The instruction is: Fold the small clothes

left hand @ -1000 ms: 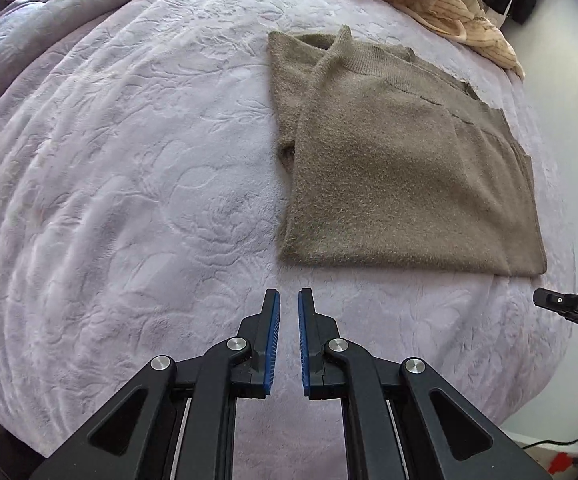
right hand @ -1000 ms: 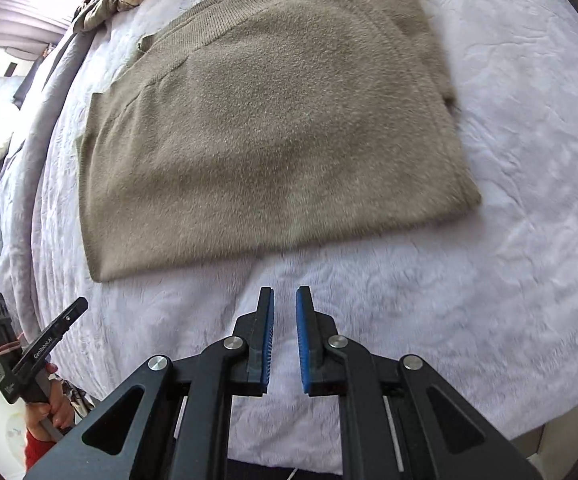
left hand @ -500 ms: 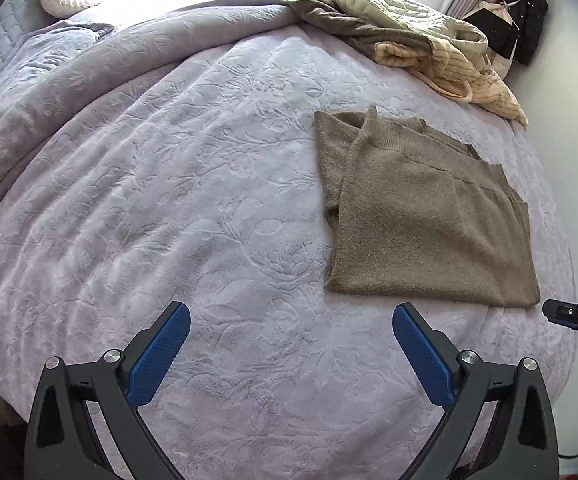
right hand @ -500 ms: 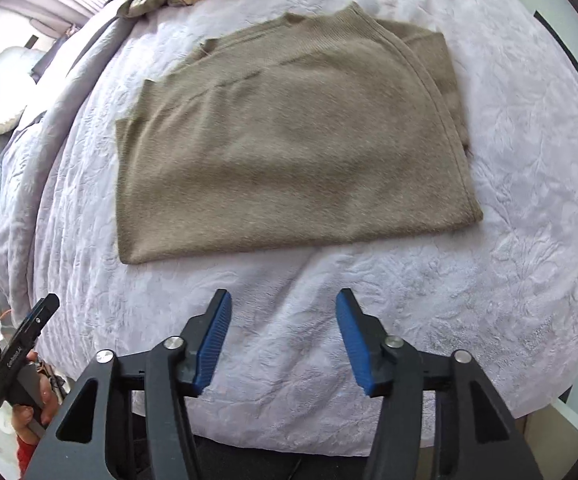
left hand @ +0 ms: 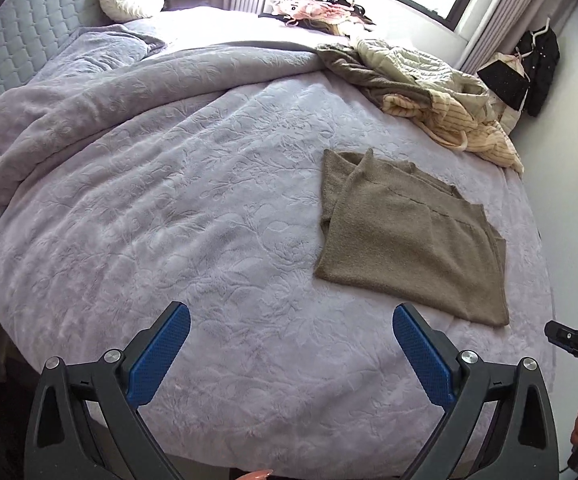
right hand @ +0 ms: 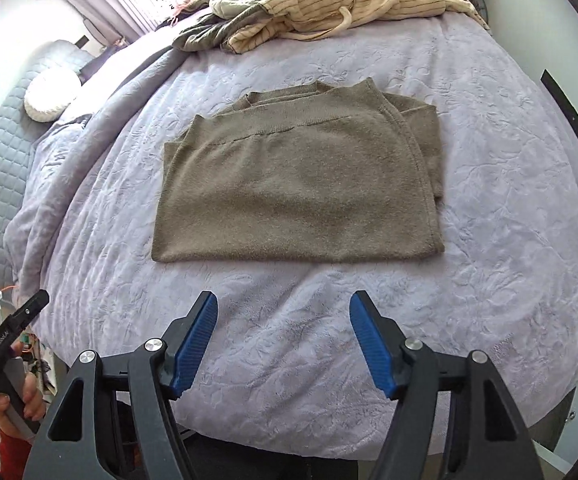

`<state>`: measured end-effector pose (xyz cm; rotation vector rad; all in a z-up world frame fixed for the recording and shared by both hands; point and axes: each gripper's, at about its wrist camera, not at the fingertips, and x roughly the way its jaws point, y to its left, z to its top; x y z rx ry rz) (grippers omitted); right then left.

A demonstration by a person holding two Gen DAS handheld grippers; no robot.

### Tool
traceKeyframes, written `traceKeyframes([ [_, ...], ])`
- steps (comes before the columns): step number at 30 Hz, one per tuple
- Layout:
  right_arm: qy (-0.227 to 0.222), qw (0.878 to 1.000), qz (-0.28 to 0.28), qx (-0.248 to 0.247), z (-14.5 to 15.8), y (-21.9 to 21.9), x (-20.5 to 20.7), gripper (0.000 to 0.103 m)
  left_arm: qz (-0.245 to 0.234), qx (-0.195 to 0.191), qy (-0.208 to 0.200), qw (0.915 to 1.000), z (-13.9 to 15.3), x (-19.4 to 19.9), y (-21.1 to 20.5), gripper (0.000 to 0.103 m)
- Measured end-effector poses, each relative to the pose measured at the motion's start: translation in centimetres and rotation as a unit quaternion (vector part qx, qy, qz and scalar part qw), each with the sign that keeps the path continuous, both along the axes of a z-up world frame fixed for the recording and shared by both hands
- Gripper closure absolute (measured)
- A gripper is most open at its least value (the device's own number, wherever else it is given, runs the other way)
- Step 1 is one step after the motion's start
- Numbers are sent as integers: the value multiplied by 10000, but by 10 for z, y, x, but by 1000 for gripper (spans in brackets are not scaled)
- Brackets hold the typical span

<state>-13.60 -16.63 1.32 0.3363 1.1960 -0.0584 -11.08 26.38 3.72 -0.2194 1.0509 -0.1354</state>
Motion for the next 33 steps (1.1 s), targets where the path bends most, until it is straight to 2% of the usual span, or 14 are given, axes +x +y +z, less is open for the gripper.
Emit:
traceKeyframes([
  [3,-151,9998,-95,49,12,-19,-32,30,-1,23,-154,9999,26,-32,-10,2],
  [4,-209,9997,-105,88,15,-25,-42,24,10,26,-174,9998,35,-43,-13,2],
  [5,-267,9995,-111,115,19,-31,-51,23,21,11,-197,9998,45,-54,-16,2],
  [8,-337,9992,-164,158,26,-43,-72,23,10,-52,-273,9996,74,-79,-22,2],
  [13,-434,9983,-259,296,33,-51,-95,23,-138,-215,-209,9995,105,-95,-26,2],
  [18,-583,9974,-381,202,41,-49,-105,23,-585,-208,-70,9980,115,-90,-36,2],
  [21,-699,9961,-496,211,42,-44,-106,23,-798,-155,-156,9966,121,-88,-40,2],
  [26,-683,9951,-704,150,37,-27,-106,23,-1253,-61,-122,9920,116,-78,-40,2],
  [33,-599,9953,-752,-143,36,2,-106,23,-1433,94,0,9896,108,-76,-25,2],
])
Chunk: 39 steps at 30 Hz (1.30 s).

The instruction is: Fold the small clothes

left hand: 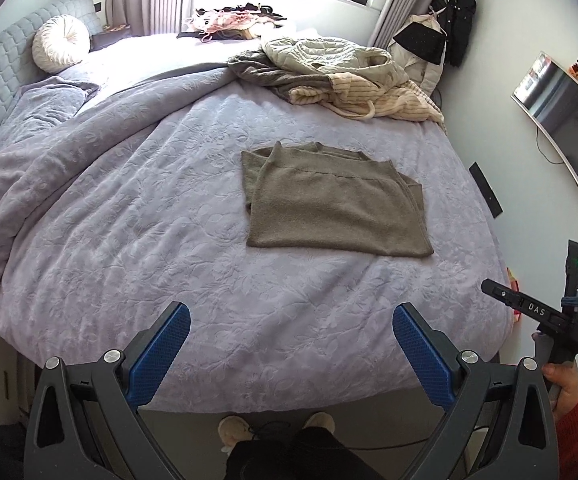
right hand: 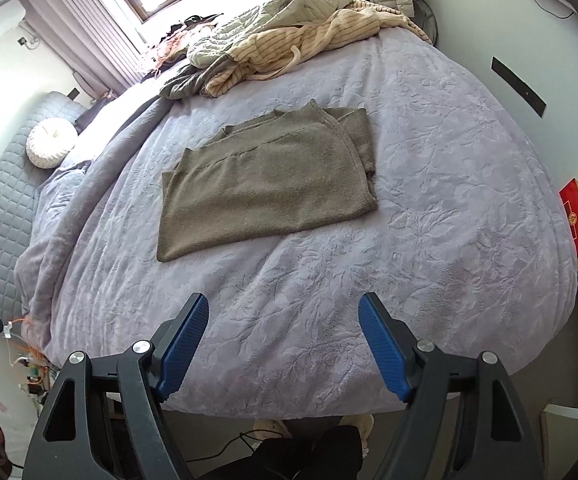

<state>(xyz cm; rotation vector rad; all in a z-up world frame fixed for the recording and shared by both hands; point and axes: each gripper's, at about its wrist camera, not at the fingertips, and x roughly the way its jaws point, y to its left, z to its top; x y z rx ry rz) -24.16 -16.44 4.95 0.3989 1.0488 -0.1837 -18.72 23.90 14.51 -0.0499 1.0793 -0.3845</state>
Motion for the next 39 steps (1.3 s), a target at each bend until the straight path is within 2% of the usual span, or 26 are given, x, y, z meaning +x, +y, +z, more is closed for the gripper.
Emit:
traceKeyframes([
  [3,-31,9999,-102,27,-2,11,1,23,-96,211,98,9997,-9,3,8,2],
  [7,-97,9998,-168,-5,-8,26,1,23,-108,304,238,9992,-20,8,22,2],
  [10,-72,9998,-186,43,-13,37,3,23,-106,194,329,9992,-22,11,32,2],
  [13,-27,9999,-157,10,-18,43,7,23,-77,343,358,9987,-26,19,35,2],
  [15,35,9999,-123,25,-23,43,12,23,-64,299,427,9986,-30,25,32,2],
  [22,222,9997,-106,-9,-35,14,47,23,-117,191,866,9960,-49,66,-13,2],
  [27,557,9984,95,-31,-45,-19,87,23,163,107,1069,9941,-62,91,-60,2],
  [30,698,9966,407,-148,-48,-32,109,23,509,362,973,9933,-69,105,-87,2],
  [34,915,9921,763,-389,-59,-44,134,23,747,469,1284,9878,-91,127,-109,2],
  [37,1054,9903,827,-367,-70,-51,152,23,703,407,1504,9853,-105,140,-116,2],
  [39,1151,9894,812,-363,-79,-52,164,23,708,460,1488,9853,-110,148,-115,2],
])
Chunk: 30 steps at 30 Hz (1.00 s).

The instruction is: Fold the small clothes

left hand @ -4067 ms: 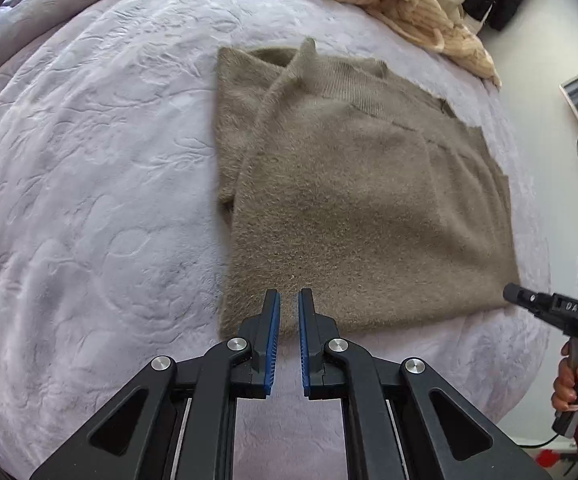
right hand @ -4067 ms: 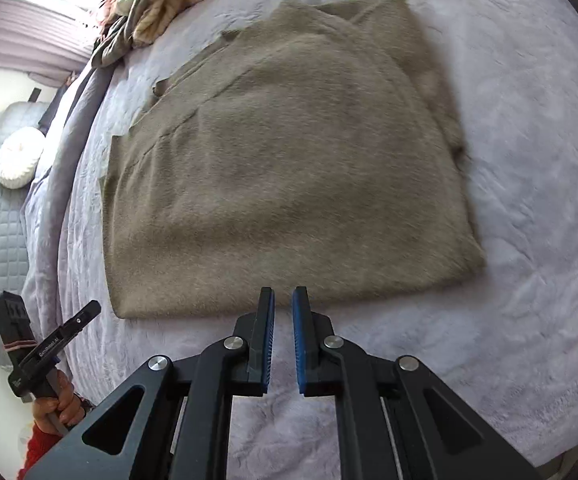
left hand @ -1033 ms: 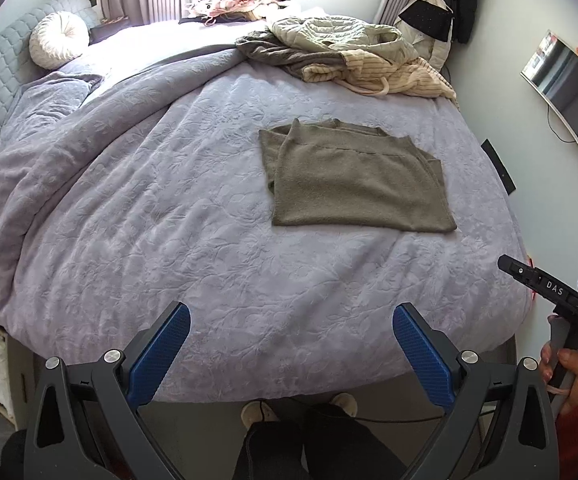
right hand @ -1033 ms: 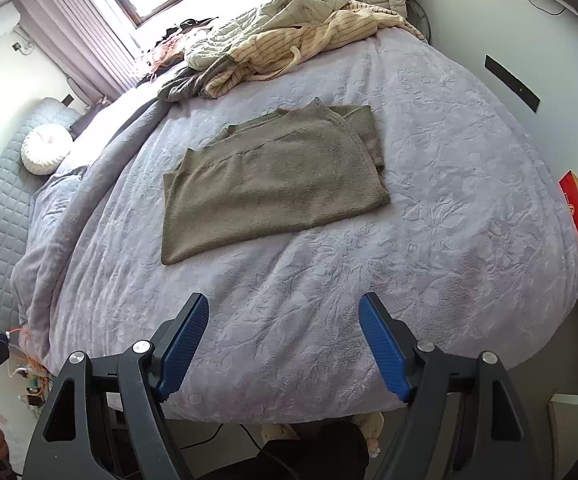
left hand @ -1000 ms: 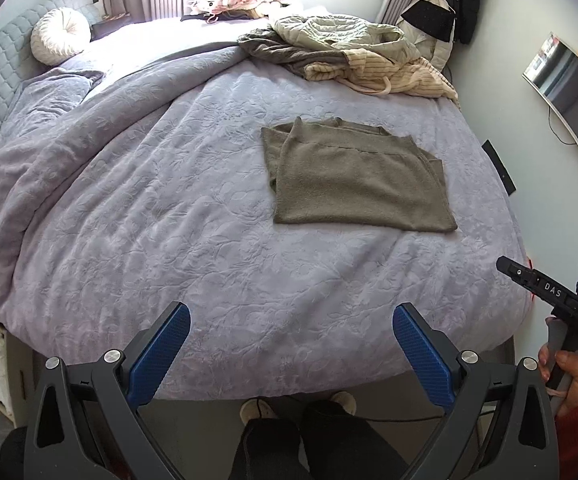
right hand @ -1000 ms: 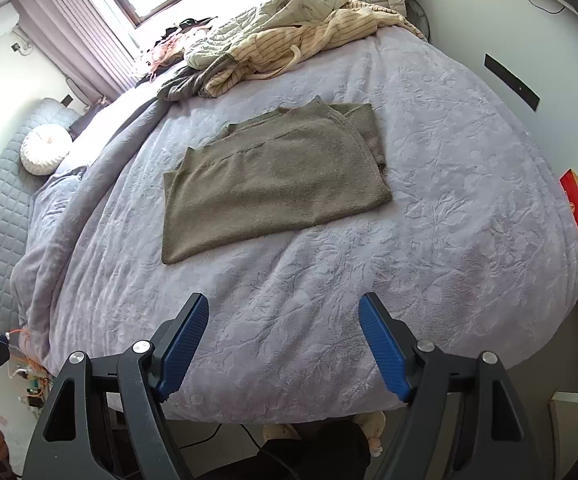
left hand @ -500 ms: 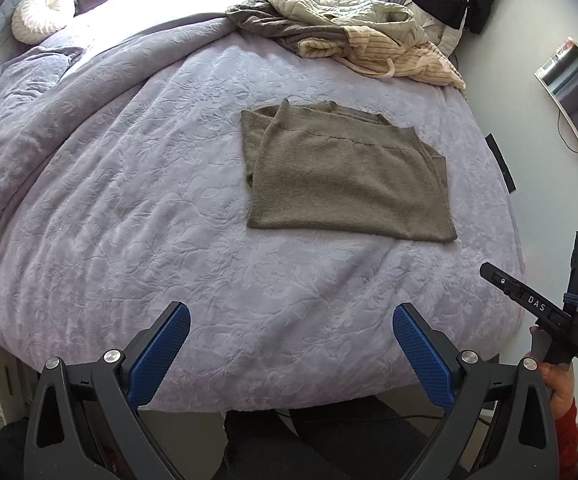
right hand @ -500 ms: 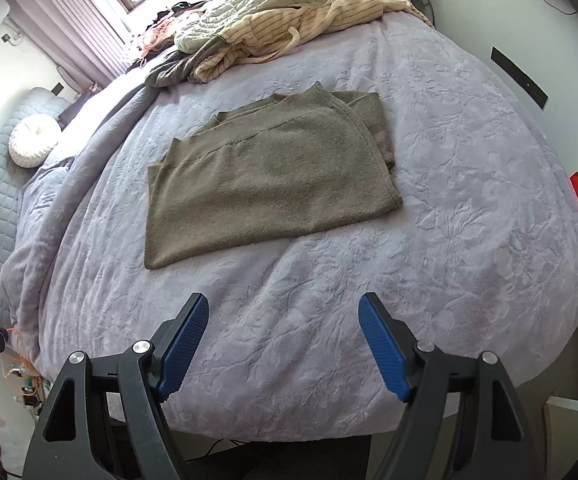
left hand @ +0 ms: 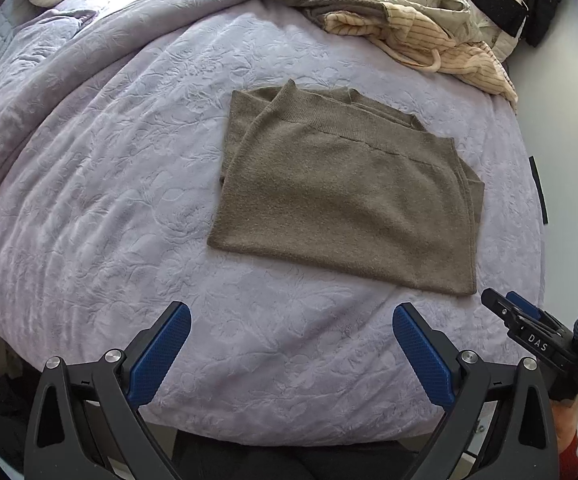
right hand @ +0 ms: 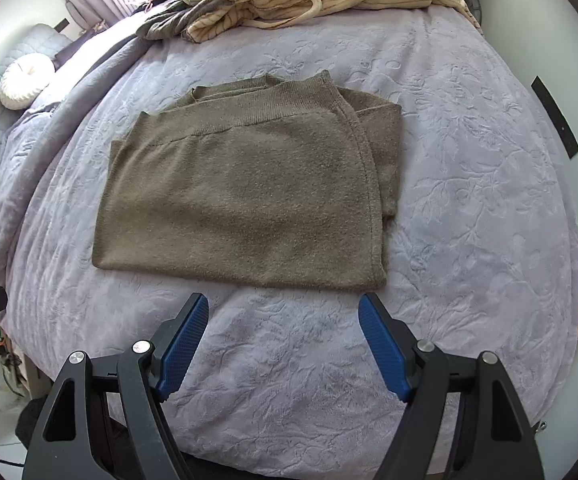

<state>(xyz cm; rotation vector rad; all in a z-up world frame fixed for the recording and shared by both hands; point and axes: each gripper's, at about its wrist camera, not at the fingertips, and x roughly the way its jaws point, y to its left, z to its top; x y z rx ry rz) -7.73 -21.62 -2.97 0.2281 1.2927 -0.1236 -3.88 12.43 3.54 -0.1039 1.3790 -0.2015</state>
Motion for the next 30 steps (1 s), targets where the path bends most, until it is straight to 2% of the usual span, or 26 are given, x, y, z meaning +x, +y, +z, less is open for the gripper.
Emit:
traceKeyframes([
  [5,112,9995,-250,-185,-10,6,19,23,-430,-52,41,9991,-25,33,9,2],
  [9,168,9977,-641,-148,-12,11,23,23,-673,-108,500,9964,-62,66,15,2],
  [12,360,9965,-737,-183,-24,24,22,23,-611,-202,503,9967,-75,85,22,2],
  [18,713,9951,-679,122,-43,56,17,23,-364,-400,541,9971,-96,113,39,2],
  [26,929,9910,-777,579,-61,71,29,23,-280,-183,430,9985,-132,140,43,2],
  [30,1044,9889,-828,651,-71,75,34,23,-290,-140,396,9987,-143,151,43,2],
])
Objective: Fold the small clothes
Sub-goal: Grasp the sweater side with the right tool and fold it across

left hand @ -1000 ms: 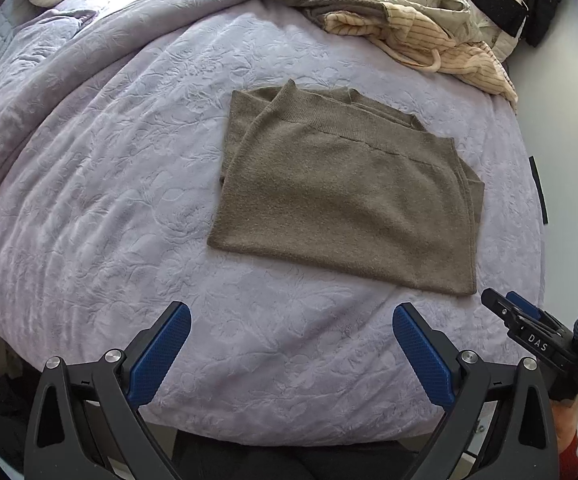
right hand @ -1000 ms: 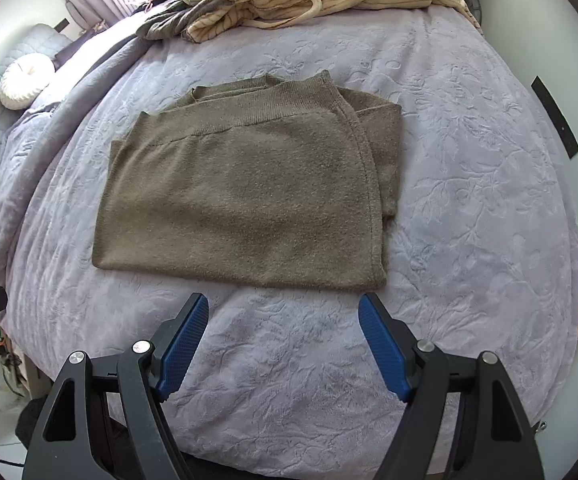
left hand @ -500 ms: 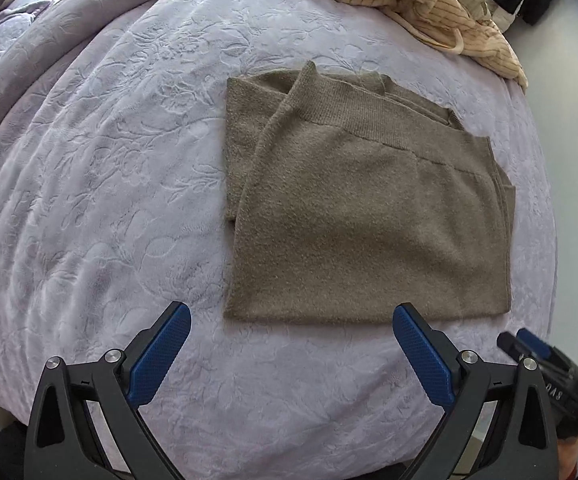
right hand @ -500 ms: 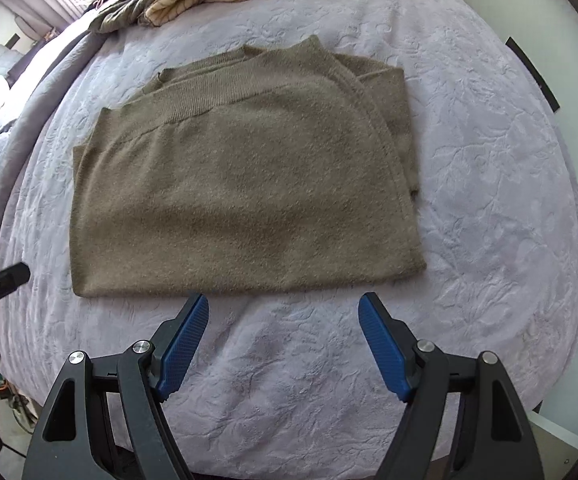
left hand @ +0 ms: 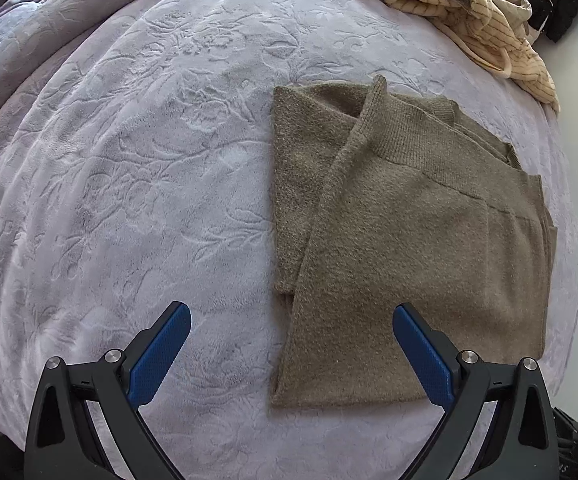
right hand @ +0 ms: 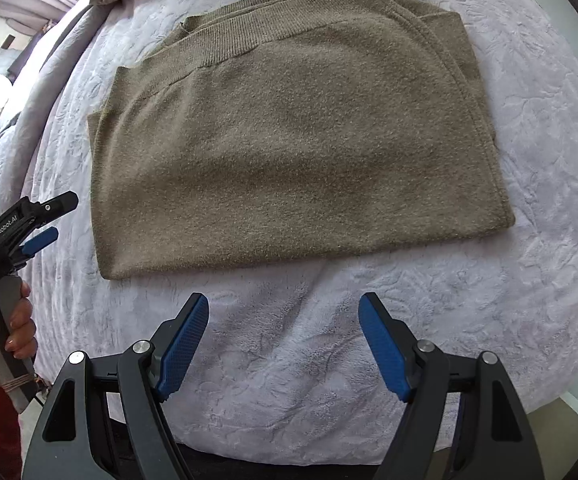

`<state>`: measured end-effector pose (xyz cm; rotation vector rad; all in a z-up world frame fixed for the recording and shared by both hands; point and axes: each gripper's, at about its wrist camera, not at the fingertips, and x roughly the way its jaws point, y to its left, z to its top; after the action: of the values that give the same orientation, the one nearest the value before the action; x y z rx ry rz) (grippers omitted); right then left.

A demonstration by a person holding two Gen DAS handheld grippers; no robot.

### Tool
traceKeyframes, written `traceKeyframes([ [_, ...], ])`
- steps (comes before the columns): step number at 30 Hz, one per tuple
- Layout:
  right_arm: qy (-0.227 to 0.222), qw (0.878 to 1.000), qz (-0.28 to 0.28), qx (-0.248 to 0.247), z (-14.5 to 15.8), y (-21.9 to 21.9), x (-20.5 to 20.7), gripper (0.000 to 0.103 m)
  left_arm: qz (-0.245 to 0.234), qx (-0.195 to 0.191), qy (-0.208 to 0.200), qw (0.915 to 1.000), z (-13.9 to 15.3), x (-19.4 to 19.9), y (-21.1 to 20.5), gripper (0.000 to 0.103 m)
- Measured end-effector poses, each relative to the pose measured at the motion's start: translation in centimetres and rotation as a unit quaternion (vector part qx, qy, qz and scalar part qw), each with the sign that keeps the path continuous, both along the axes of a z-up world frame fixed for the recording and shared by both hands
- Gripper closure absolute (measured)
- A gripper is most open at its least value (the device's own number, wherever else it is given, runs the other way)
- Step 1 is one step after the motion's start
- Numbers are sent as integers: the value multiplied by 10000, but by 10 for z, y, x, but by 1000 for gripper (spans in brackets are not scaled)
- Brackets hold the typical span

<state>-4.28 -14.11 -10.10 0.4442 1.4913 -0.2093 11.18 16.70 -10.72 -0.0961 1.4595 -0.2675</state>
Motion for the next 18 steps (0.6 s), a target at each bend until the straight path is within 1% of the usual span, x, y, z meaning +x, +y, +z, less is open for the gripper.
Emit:
traceKeyframes([
  [7,119,9999,41,51,-8,5,4,23,-20,-22,-31,10000,-11,16,0,2],
  [12,153,9998,42,103,-17,7,9,23,-46,-119,-45,9999,-18,28,-1,2],
  [16,36,9998,46,204,-21,10,19,23,-41,-308,-68,9995,-24,39,-1,2],
  [18,-109,9989,27,464,-22,13,25,23,-17,-463,-29,9989,-26,45,-1,2],
])
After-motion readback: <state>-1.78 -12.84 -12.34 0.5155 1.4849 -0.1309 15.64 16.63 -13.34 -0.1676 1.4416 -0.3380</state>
